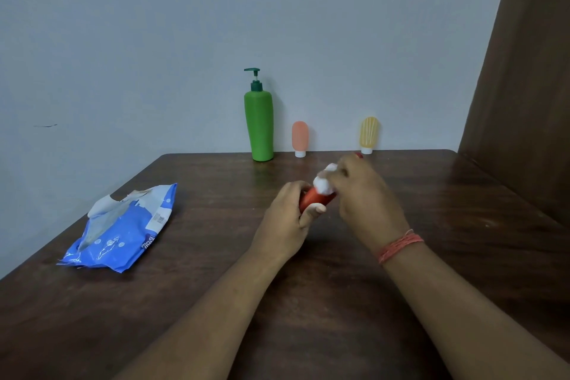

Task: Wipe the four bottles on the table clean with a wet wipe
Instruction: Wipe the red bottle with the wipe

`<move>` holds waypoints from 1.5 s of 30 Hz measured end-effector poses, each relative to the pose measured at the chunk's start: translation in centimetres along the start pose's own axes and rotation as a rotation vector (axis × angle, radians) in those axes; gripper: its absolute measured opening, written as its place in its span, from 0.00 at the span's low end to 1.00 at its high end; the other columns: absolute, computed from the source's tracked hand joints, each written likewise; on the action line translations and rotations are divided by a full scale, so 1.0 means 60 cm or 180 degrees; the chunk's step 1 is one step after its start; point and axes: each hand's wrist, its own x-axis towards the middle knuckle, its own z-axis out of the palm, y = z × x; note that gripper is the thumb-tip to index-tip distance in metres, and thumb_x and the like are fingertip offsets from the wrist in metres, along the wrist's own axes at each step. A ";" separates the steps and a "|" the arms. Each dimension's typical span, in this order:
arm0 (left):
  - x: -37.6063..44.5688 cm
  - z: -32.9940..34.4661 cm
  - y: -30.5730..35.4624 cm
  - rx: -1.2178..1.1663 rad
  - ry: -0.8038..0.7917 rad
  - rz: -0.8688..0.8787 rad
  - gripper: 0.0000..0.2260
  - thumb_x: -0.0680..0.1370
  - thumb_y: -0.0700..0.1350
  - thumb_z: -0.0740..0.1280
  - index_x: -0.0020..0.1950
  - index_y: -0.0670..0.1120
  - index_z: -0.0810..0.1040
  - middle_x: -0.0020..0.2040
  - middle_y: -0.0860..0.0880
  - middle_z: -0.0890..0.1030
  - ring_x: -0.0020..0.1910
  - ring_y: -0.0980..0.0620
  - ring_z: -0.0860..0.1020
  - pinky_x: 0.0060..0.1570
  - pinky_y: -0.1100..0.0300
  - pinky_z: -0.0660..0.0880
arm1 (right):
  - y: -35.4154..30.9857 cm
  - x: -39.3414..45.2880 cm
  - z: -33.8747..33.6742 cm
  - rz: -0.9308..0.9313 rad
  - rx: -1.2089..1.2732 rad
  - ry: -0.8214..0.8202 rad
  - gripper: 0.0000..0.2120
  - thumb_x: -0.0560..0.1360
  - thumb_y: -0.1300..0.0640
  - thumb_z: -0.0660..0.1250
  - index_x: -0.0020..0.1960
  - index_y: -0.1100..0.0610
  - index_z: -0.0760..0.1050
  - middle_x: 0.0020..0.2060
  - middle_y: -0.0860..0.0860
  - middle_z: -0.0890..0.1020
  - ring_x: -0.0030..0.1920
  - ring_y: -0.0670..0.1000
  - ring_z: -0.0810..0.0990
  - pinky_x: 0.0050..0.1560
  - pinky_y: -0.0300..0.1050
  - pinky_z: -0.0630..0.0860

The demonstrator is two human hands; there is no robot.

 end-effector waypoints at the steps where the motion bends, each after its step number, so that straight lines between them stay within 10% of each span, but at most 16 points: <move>1: -0.001 -0.002 0.004 0.0092 -0.0041 -0.0043 0.43 0.68 0.77 0.47 0.68 0.47 0.71 0.59 0.52 0.74 0.51 0.58 0.74 0.44 0.70 0.68 | 0.007 0.002 -0.002 0.0265 -0.0022 0.0057 0.20 0.67 0.68 0.73 0.57 0.54 0.80 0.52 0.53 0.75 0.54 0.56 0.77 0.50 0.49 0.79; 7: -0.004 0.002 -0.003 -0.0525 0.0134 -0.0021 0.45 0.66 0.82 0.50 0.66 0.48 0.71 0.54 0.53 0.77 0.47 0.55 0.79 0.42 0.59 0.77 | -0.007 -0.015 0.017 -0.0541 0.0065 0.0008 0.19 0.71 0.67 0.69 0.59 0.53 0.79 0.50 0.51 0.75 0.49 0.52 0.76 0.46 0.42 0.74; 11: -0.007 -0.004 0.003 -0.0767 -0.0083 -0.0394 0.50 0.61 0.84 0.47 0.69 0.50 0.68 0.58 0.48 0.77 0.49 0.46 0.83 0.38 0.56 0.82 | 0.017 0.001 0.015 0.0104 0.0147 0.0680 0.13 0.75 0.64 0.65 0.58 0.56 0.80 0.47 0.52 0.75 0.46 0.52 0.75 0.46 0.45 0.76; 18: -0.026 0.008 0.009 -0.2354 -0.0672 -0.1211 0.30 0.77 0.68 0.63 0.69 0.47 0.72 0.55 0.38 0.80 0.44 0.48 0.83 0.38 0.45 0.81 | 0.018 -0.001 0.020 0.0293 0.0700 0.1256 0.10 0.74 0.71 0.67 0.50 0.59 0.81 0.48 0.54 0.80 0.51 0.51 0.77 0.55 0.40 0.73; 24: -0.011 -0.003 0.016 -0.2966 -0.0476 -0.1285 0.30 0.73 0.67 0.54 0.68 0.51 0.69 0.51 0.45 0.81 0.40 0.46 0.80 0.32 0.55 0.76 | -0.007 -0.015 0.023 0.1148 0.1536 0.1003 0.05 0.78 0.62 0.68 0.51 0.53 0.79 0.49 0.44 0.78 0.51 0.43 0.78 0.51 0.30 0.70; 30: -0.014 0.001 0.025 -0.3096 -0.0827 -0.1207 0.28 0.75 0.66 0.57 0.69 0.52 0.68 0.53 0.43 0.79 0.41 0.47 0.81 0.34 0.55 0.77 | -0.011 0.000 0.008 0.2294 0.3038 0.1396 0.01 0.79 0.50 0.68 0.48 0.45 0.76 0.45 0.39 0.83 0.48 0.37 0.81 0.49 0.37 0.76; 35: -0.009 -0.010 0.022 -0.3526 -0.0354 -0.1315 0.21 0.80 0.64 0.54 0.65 0.54 0.72 0.48 0.44 0.83 0.38 0.49 0.80 0.33 0.56 0.76 | -0.027 -0.018 0.030 0.2219 0.3515 0.0328 0.10 0.82 0.46 0.61 0.49 0.48 0.79 0.48 0.50 0.84 0.51 0.52 0.83 0.56 0.58 0.79; 41: -0.017 -0.006 0.033 -0.3434 -0.0648 -0.1359 0.25 0.76 0.66 0.57 0.68 0.55 0.70 0.54 0.42 0.79 0.40 0.48 0.81 0.35 0.56 0.77 | -0.023 0.001 0.018 0.2491 0.4231 0.1234 0.02 0.79 0.62 0.68 0.50 0.58 0.78 0.45 0.51 0.86 0.50 0.48 0.85 0.52 0.44 0.81; 45: -0.011 0.000 0.033 -0.3456 -0.0649 -0.1437 0.24 0.77 0.67 0.56 0.67 0.54 0.70 0.52 0.42 0.79 0.40 0.48 0.81 0.35 0.56 0.78 | -0.017 -0.011 0.016 0.2509 0.4117 0.0961 0.06 0.77 0.62 0.69 0.52 0.55 0.75 0.44 0.48 0.86 0.51 0.47 0.85 0.50 0.42 0.81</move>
